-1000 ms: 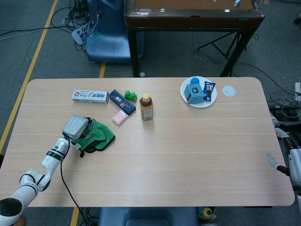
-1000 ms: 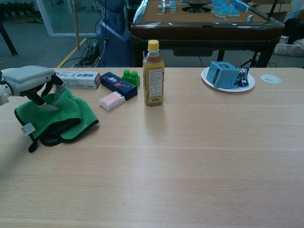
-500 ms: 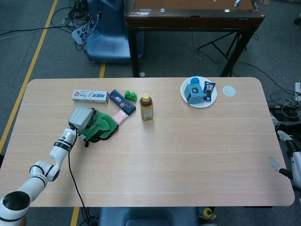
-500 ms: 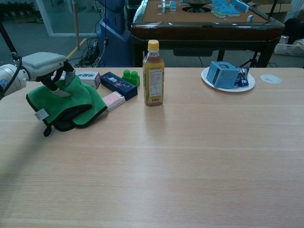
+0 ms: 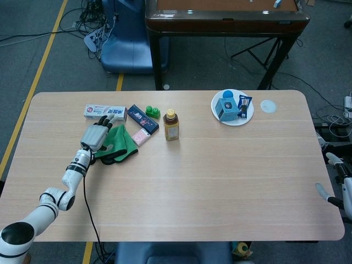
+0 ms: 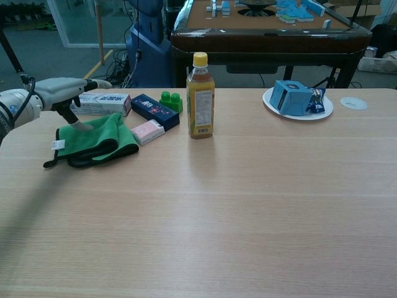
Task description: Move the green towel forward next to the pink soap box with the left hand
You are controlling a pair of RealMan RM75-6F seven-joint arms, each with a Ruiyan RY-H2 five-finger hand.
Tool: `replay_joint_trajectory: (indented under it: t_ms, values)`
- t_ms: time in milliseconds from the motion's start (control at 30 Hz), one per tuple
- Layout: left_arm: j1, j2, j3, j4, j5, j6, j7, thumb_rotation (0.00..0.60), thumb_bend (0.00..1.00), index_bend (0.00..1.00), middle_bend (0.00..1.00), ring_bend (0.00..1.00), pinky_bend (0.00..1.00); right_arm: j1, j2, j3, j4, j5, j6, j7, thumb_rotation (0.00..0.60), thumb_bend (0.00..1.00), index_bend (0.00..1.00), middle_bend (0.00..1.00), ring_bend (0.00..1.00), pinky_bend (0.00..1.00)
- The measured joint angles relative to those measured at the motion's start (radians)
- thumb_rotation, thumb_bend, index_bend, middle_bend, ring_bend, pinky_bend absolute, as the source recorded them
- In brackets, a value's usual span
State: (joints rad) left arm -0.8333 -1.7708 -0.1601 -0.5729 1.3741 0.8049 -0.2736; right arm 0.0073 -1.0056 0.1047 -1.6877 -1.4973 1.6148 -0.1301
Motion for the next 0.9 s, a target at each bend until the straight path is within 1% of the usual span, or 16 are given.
replay_joint_trajectory:
  t_ms: [67,167,367,500,633,700,900]
  values:
    - [0.013,0.022,-0.004,-0.045,-0.008,0.01,0.011,0.6,0.23,0.0,0.0,0.0,0.27,0.0,0.001,0.0,0.001,0.002,-0.004,0.002,0.6,0.28,0.2,0.35,0.22,0.27]
    - [0.041,0.068,-0.009,-0.139,-0.023,0.037,0.036,0.6,0.23,0.0,0.0,0.0,0.26,0.002,0.003,-0.003,0.001,0.005,-0.015,0.004,0.6,0.28,0.2,0.35,0.22,0.27]
    - [0.128,0.193,-0.011,-0.404,-0.055,0.128,0.121,0.6,0.23,0.0,0.0,0.0,0.26,0.012,0.004,-0.007,0.005,0.005,-0.042,0.015,0.6,0.28,0.2,0.35,0.22,0.27]
    - [0.215,0.297,-0.003,-0.61,-0.077,0.227,0.201,0.6,0.23,0.0,0.0,0.0,0.25,0.021,0.002,-0.013,0.014,-0.005,-0.059,0.029,0.6,0.28,0.2,0.35,0.22,0.27]
    - [0.31,0.393,0.018,-0.784,-0.091,0.336,0.275,0.6,0.23,0.0,0.0,0.0,0.23,0.03,-0.005,-0.019,0.027,-0.03,-0.067,0.059,0.6,0.28,0.2,0.36,0.22,0.27]
    - [0.362,0.434,0.032,-0.853,-0.094,0.404,0.308,0.6,0.23,0.0,0.0,0.0,0.23,0.036,-0.009,-0.024,0.036,-0.042,-0.076,0.076,0.6,0.28,0.2,0.36,0.22,0.27]
    - [0.5,0.503,0.07,-0.98,-0.08,0.595,0.367,0.6,0.23,0.0,0.0,0.0,0.22,0.056,-0.013,-0.043,0.039,-0.06,-0.121,0.093,0.6,0.28,0.2,0.36,0.22,0.27]
